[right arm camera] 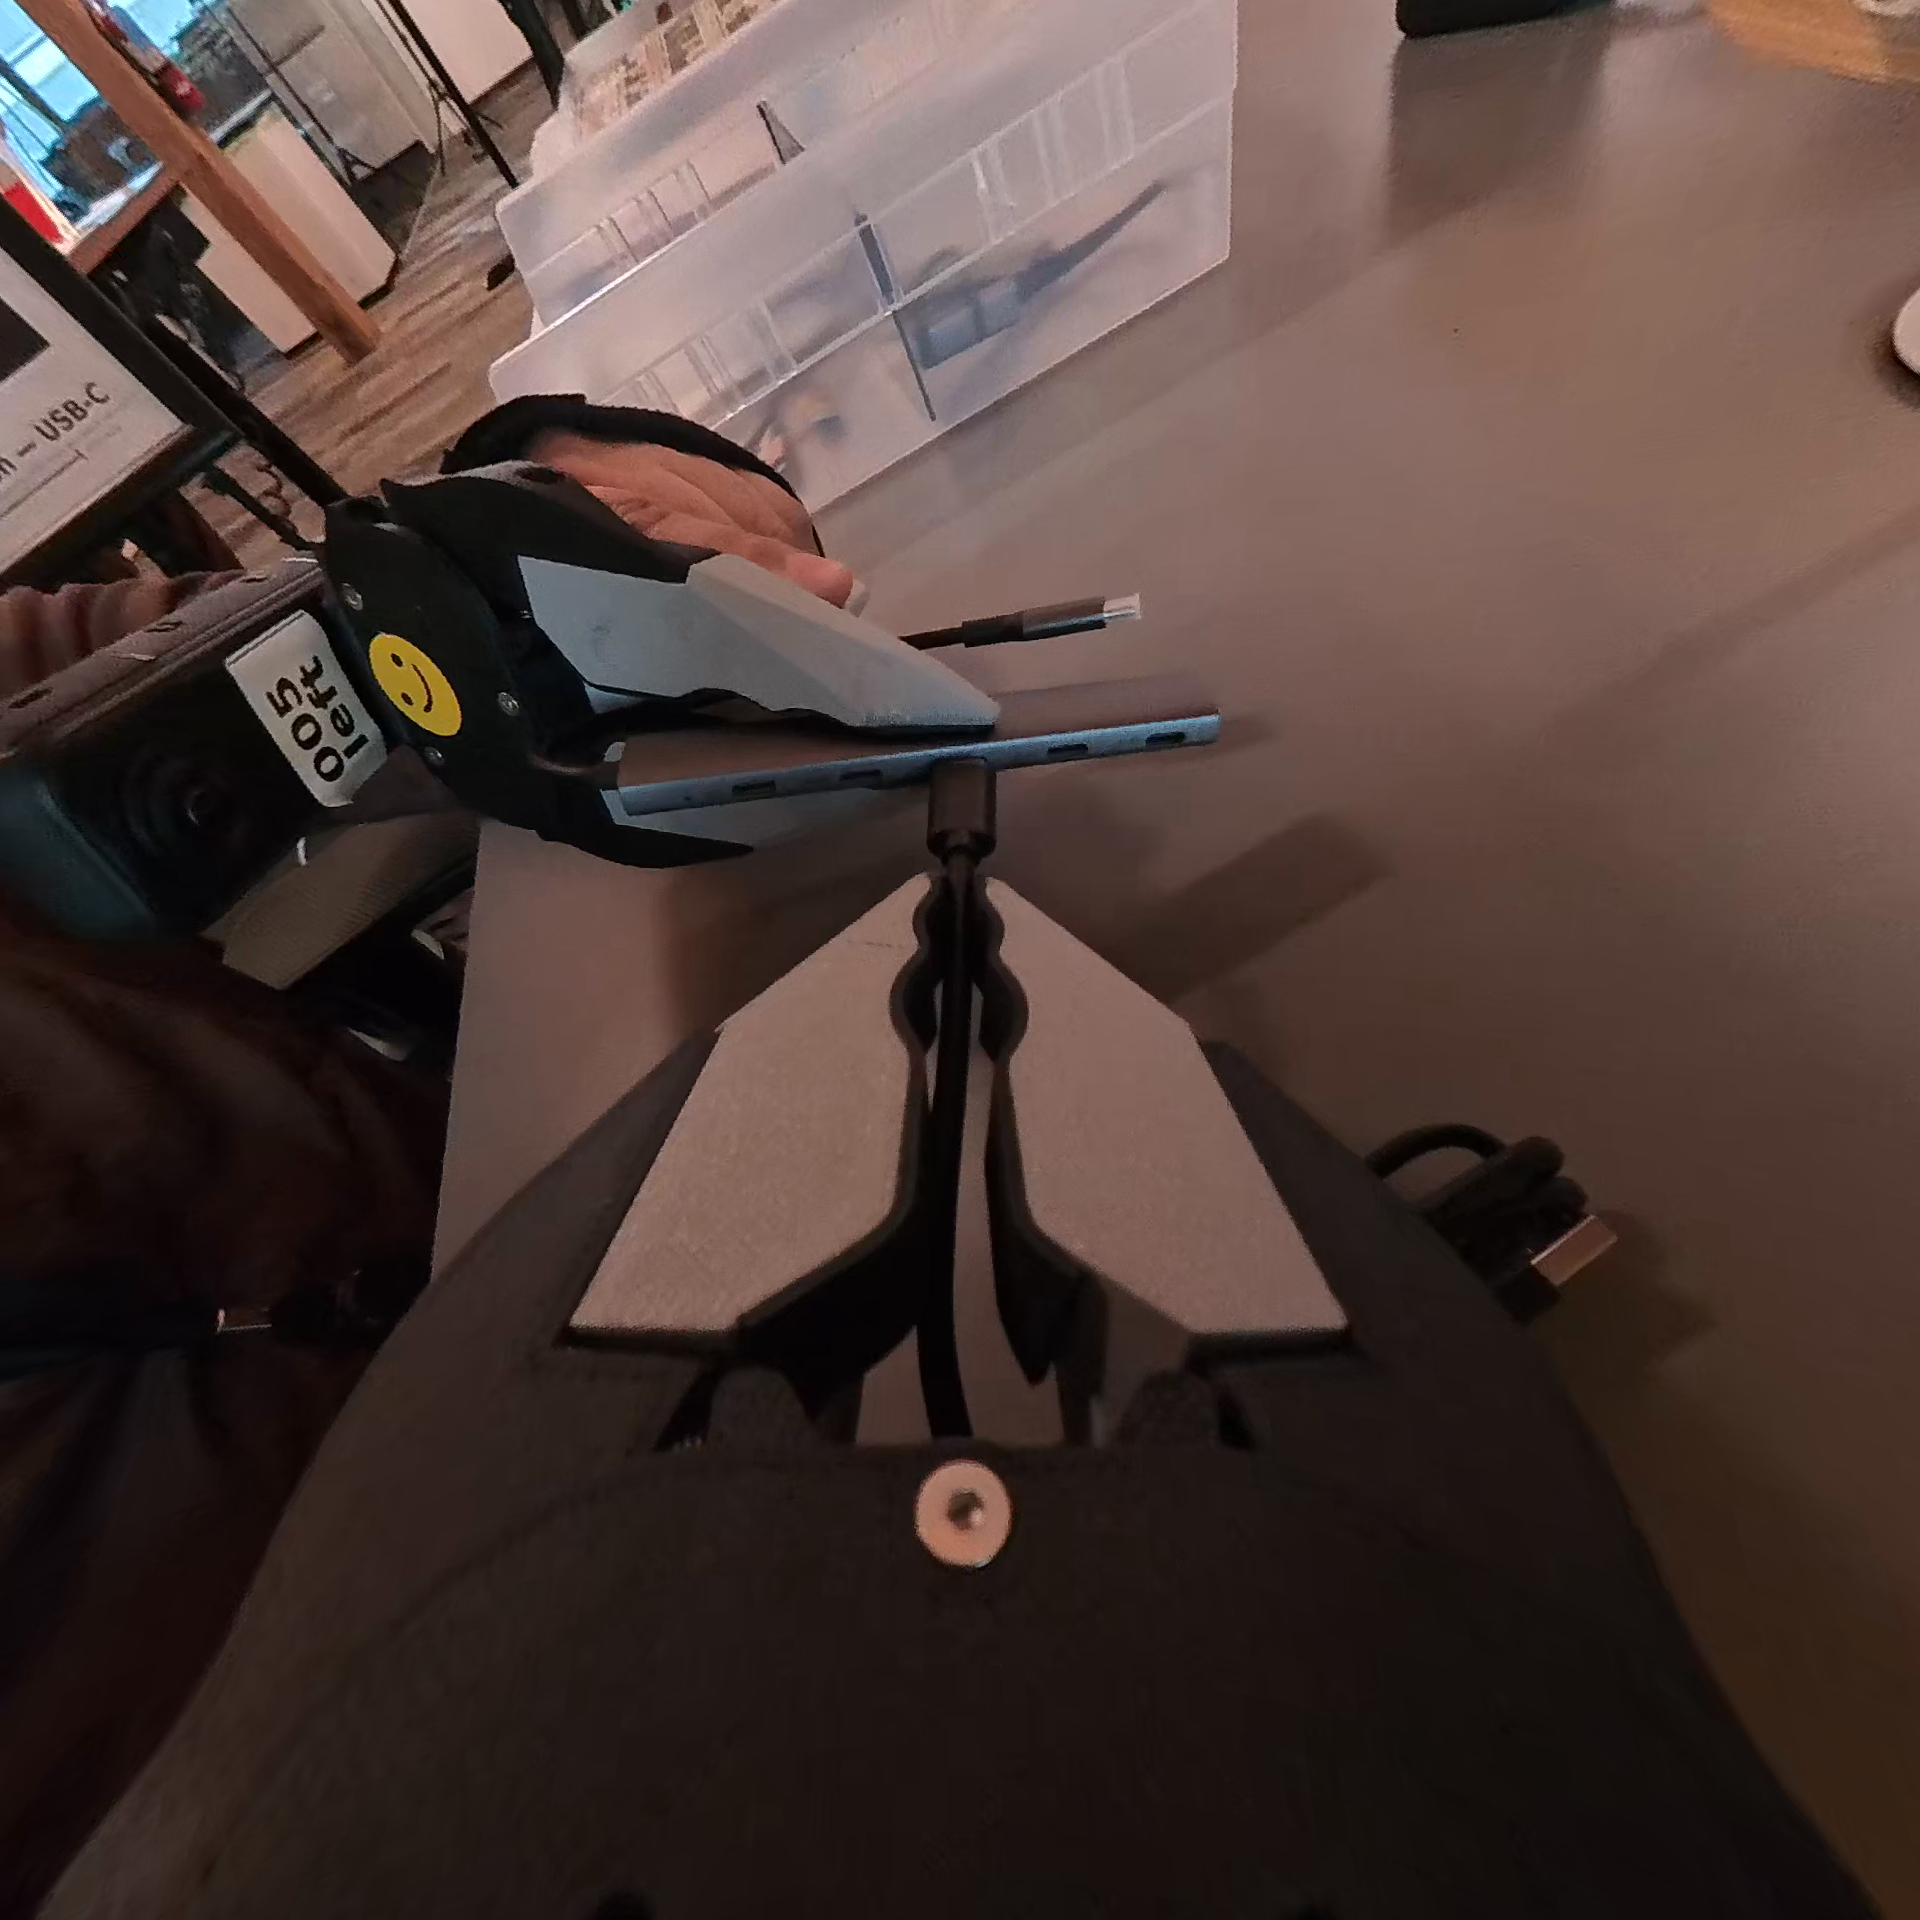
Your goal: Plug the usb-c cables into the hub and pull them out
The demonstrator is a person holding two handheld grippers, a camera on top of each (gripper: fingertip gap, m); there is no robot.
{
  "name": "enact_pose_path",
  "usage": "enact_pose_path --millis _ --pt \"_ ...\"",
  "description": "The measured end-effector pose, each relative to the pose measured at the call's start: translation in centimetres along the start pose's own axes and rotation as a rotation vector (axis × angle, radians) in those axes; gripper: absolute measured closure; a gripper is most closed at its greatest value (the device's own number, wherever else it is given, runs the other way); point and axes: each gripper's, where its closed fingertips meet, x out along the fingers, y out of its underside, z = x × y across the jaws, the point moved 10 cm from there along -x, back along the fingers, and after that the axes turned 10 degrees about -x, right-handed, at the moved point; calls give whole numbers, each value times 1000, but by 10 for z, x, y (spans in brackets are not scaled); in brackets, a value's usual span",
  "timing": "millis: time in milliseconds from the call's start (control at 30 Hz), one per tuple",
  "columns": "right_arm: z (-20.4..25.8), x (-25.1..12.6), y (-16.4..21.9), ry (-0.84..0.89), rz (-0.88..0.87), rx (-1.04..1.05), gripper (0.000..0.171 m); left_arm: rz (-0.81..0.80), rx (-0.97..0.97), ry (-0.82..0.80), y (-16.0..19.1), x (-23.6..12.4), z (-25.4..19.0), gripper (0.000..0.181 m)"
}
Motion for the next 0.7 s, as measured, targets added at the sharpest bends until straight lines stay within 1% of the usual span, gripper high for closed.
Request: enact_pose_path --millis 167,367,533,700 --pt "1 -1 -1 -7 4 -7 171 1 38 21 -1 -1 -7 176" --pt "1 -1 1 5 19 -3 171 6 15 26 -1 0 -8 175" --pt "-1 -2 2 -26 -41 35 171 -25 -81 15 -1 -1 1 175" --pt "-2 -1 2 -39 -74 46 171 -32 -81 3 -2 -3 2 174"
